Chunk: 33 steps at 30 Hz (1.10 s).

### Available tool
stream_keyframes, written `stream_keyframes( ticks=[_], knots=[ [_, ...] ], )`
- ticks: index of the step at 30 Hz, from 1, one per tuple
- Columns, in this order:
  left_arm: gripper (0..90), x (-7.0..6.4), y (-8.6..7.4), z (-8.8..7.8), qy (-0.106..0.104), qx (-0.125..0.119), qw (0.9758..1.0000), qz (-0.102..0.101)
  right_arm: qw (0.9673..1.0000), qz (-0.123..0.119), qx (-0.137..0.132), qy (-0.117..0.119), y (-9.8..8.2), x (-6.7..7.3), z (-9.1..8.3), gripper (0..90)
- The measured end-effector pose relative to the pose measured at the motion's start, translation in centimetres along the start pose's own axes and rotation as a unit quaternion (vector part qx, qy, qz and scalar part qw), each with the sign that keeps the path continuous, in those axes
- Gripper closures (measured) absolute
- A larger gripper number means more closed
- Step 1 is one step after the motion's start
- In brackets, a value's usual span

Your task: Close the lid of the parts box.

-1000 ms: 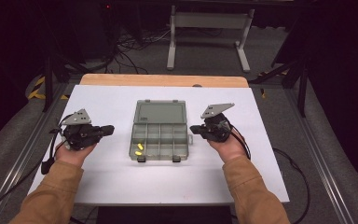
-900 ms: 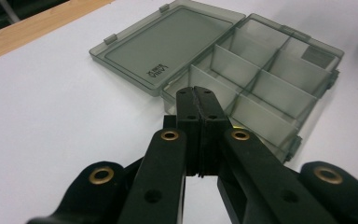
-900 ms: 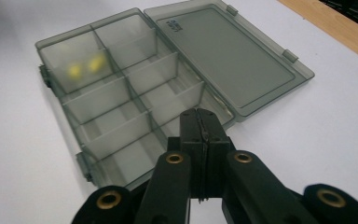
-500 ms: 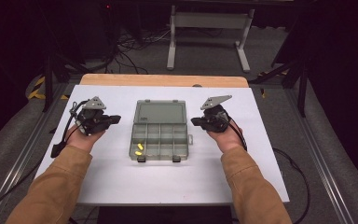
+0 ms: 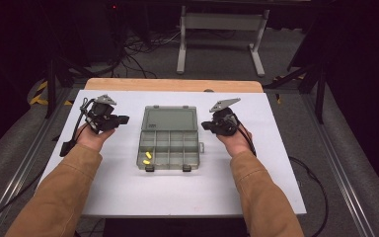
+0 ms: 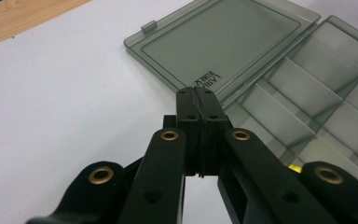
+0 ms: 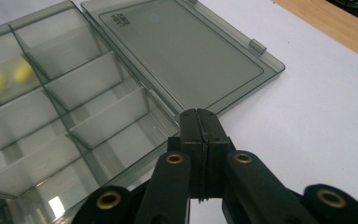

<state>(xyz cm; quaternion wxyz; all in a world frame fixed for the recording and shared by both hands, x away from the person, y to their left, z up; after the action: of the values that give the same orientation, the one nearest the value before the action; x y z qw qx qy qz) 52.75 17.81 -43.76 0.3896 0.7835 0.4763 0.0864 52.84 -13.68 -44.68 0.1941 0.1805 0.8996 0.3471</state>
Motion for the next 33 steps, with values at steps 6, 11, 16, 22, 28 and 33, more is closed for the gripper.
stream_keyframes(
  ticks=[6,11,16,22,28,33],
  knots=[
    [89.4,1.2,0.2,1.2,0.002,0.019,0.9995,-0.025,0.9999,0.011,0.012,-0.002,-0.5,-0.7,0.9,90.0],
    [89.4,1.5,0.7,1.3,0.008,0.024,0.9995,-0.019,0.9997,0.012,0.022,-0.002,0.0,-1.2,1.2,90.0],
    [89.3,2.2,0.6,2.3,0.008,0.030,0.9990,-0.032,0.9992,0.019,0.035,-0.002,-0.2,-1.7,2.2,90.0],
    [89.4,2.4,0.4,3.5,0.021,0.030,0.9991,-0.022,0.9987,0.024,0.045,0.002,-0.8,-1.7,3.2,90.0],
    [89.1,2.2,-0.2,4.8,0.015,0.042,0.9981,-0.042,0.9979,0.035,0.054,0.003,-1.5,-1.9,4.1,90.0],
    [89.1,2.3,-0.5,5.7,0.019,0.049,0.9975,-0.046,0.9973,0.039,0.062,0.005,-1.9,-1.9,4.9,90.0]
  ],
)
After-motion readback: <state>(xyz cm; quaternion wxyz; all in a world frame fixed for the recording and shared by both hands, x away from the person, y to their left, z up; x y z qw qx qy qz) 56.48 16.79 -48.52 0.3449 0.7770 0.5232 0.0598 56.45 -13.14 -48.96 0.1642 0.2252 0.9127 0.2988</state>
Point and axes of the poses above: each handheld gripper's, and its own axes: z roughly forward along the jaws, y roughly out of its top, x roughly to its left, the point moved 8 cm from there along z, roughly forward along the jaws, and after that the axes turned 14 degrees about -z, right-handed, at the moved point
